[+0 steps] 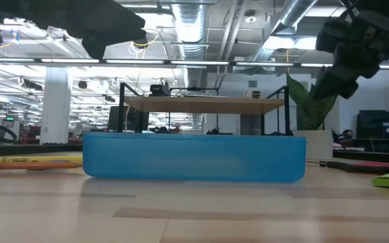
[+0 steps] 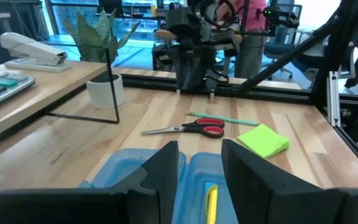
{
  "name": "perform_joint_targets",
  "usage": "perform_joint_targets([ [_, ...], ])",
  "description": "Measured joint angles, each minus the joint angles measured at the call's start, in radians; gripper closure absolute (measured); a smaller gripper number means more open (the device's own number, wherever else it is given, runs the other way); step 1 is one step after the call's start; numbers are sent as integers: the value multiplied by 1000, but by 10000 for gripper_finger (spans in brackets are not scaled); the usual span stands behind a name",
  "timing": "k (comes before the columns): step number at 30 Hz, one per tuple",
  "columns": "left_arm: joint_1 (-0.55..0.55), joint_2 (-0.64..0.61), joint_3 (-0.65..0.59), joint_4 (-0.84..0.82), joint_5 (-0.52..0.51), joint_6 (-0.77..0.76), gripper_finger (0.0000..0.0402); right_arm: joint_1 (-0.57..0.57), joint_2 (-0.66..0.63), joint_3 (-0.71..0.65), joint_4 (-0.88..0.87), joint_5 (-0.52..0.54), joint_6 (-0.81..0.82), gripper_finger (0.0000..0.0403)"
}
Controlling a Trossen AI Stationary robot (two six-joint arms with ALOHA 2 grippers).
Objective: Pack school essentials
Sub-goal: Put the black scissors into the blue supply box
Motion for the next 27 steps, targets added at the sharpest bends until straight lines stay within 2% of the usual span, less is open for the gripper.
perform_joint_targets([
  [14,0,0,0,1,0,-28,290,111,133,2,-41,0,117,266],
  [27,0,0,0,2,-2,-45,290,114,264,2,-61,-23,195,242],
])
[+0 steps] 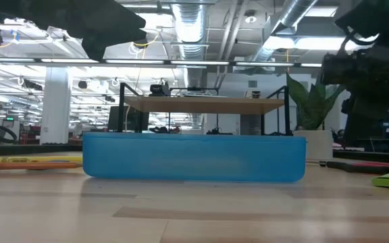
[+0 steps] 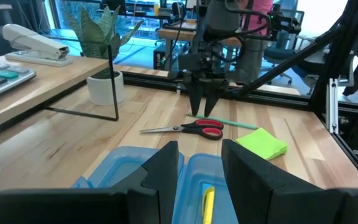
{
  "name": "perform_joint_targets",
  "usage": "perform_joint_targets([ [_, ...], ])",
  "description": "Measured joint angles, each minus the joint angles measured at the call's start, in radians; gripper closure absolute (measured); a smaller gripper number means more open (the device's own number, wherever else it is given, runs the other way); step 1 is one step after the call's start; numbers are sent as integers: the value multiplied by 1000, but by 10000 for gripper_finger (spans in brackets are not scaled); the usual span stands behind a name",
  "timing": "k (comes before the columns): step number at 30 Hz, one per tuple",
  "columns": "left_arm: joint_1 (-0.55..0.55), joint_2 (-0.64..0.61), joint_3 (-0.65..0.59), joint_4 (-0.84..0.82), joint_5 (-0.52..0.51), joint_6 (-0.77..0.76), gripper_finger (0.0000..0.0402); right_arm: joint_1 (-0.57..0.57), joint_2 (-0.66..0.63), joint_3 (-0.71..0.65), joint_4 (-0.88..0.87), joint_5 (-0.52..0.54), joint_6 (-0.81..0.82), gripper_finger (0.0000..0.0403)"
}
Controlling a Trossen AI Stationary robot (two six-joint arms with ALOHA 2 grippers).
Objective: Pack school essentials
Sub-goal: Put the black scissors into the blue supply box
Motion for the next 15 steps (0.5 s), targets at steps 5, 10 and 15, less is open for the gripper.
perform_joint_targets([
  [5,0,0,0,0,-1,-9,290,0,20,0,1,-3,1,227],
  [10,0,0,0,0,-1,-10,290,-1,20,0,-1,-3,2,219],
  [15,0,0,0,0,-1,-10,290,0,20,0,-1,-5,2,218],
])
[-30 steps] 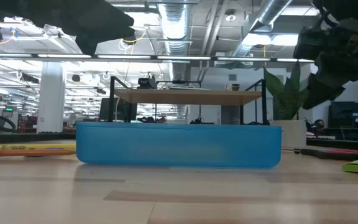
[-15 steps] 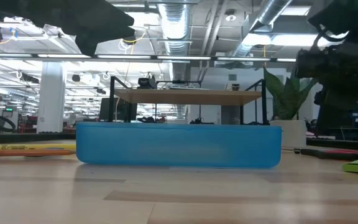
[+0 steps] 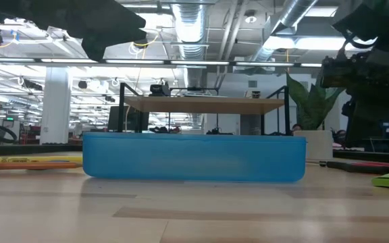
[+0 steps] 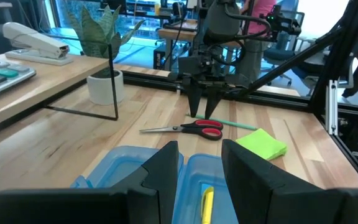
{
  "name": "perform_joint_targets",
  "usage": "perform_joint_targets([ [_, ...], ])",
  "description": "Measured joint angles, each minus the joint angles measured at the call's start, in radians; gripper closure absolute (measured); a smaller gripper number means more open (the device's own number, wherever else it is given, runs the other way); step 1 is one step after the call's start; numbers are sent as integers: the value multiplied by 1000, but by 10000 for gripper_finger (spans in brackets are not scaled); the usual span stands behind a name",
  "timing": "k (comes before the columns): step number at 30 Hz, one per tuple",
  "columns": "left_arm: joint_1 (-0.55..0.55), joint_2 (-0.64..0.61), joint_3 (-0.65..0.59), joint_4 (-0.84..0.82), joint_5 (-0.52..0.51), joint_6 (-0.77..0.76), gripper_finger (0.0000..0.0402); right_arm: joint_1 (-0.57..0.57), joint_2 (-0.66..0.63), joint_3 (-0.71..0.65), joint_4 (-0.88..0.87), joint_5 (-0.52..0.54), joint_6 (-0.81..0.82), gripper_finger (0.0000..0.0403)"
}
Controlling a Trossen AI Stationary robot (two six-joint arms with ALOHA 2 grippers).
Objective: Pack school essentials
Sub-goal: Put the black scissors into the blue supply box
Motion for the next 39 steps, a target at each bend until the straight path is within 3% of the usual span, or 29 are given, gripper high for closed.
perform_joint_targets([
  [26,4,0,0,-1,0,-7,290,46,0,0,1,-28,75,220],
  [39,5,0,0,-3,0,-8,290,92,0,1,85,-47,118,221],
])
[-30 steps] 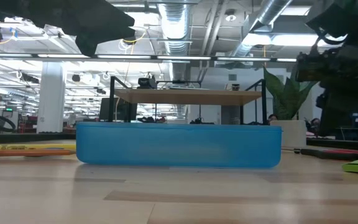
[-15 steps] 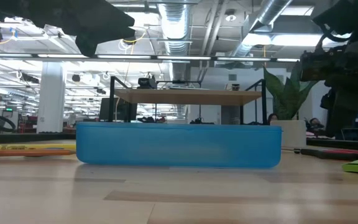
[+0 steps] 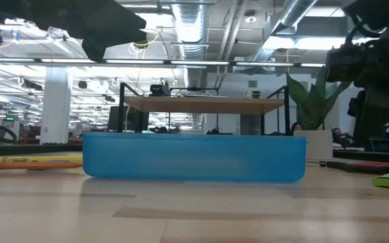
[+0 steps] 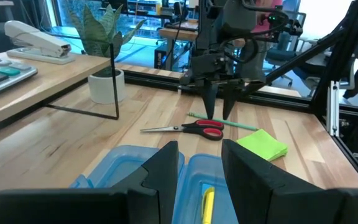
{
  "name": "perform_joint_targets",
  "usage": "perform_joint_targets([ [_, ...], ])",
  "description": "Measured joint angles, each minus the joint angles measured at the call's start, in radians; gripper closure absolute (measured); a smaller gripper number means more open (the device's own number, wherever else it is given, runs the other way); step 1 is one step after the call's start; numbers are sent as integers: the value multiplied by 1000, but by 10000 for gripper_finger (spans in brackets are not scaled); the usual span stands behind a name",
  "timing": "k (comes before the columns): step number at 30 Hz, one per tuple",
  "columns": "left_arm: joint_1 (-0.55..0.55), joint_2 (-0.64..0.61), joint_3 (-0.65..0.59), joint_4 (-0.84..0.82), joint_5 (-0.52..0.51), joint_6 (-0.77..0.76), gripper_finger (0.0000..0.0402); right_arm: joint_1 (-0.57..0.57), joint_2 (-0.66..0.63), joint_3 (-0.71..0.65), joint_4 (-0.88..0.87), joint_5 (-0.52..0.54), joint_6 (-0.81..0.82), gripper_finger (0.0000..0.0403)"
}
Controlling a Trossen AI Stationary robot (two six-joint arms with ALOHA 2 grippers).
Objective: Pack school essentials
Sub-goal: Put the black scissors into the blue supply box
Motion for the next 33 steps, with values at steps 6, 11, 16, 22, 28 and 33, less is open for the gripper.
perform_joint_targets([
  [6,0,0,0,0,0,-6,290,7,7,68,-21,1,-24,221],
  [11,0,0,0,0,0,-7,290,14,25,120,-93,18,-48,221],
  [16,0,0,0,-1,8,-18,290,14,67,126,-115,20,-42,220],
  [22,0,0,0,-4,6,-18,290,14,150,125,-124,20,-23,220],
  [28,0,0,0,-4,5,-18,290,13,234,125,-152,20,-7,220],
  [33,0,0,0,-4,4,-18,290,10,279,129,-160,27,22,220],
])
